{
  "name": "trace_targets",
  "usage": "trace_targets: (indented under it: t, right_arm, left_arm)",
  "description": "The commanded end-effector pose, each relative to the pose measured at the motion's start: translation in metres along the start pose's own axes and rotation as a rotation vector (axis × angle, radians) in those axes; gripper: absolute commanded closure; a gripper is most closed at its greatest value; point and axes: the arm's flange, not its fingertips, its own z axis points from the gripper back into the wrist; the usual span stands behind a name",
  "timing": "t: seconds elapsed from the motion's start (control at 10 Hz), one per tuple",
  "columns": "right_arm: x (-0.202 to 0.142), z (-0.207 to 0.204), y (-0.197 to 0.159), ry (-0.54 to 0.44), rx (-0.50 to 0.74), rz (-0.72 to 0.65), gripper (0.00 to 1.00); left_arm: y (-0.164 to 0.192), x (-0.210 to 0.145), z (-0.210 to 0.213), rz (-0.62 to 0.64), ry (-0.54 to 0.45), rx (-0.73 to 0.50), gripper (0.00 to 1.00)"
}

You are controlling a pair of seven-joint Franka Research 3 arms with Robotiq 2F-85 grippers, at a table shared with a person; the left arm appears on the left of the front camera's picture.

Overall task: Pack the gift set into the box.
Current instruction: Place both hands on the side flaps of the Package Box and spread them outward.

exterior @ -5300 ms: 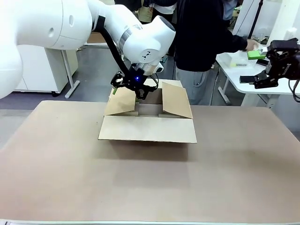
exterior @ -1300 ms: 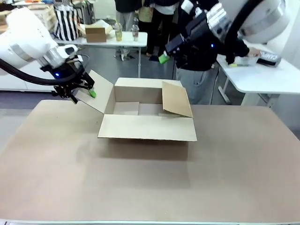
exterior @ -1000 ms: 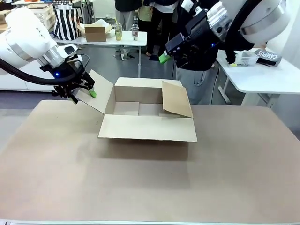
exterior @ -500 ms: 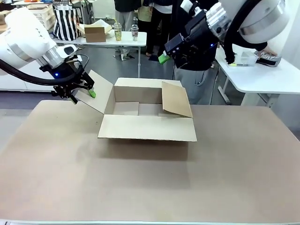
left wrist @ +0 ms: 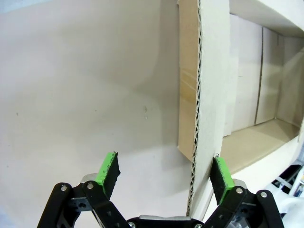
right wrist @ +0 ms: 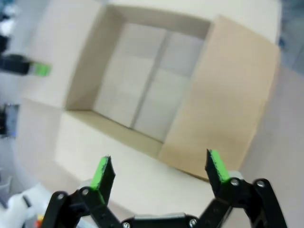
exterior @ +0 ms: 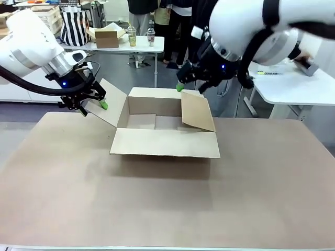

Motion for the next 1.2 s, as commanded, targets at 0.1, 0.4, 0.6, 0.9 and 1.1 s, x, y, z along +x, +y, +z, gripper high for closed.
trace_targets:
  t: [0.1,0.4,0.6,0.9,1.1]
  right_arm:
    - [0.047,-0.020,0.043,0.125,-0.190,-0.127,0.00]
    - [0.065,-0.059,0.066,0.182,-0.330,-0.083,0.00]
    - [0.073,-0.092,0.074,0.223,-0.482,-0.076,0.00]
    - [0.066,-0.125,0.068,0.250,-0.660,-0.068,0.00]
    - [0.060,-0.133,0.058,0.210,-0.774,-0.082,0.00]
  left_arm:
    - [-0.001,-0.002,0.003,0.011,-0.003,0.016,0.00]
    - [-0.001,-0.002,0.003,0.011,-0.003,0.016,0.00]
    - [-0.001,-0.002,0.003,0.011,-0.003,0.016,0.00]
    - [-0.001,-0.002,0.003,0.011,-0.003,0.016,0.00]
    - [-0.001,-0.002,0.003,0.011,-0.003,0.016,0.00]
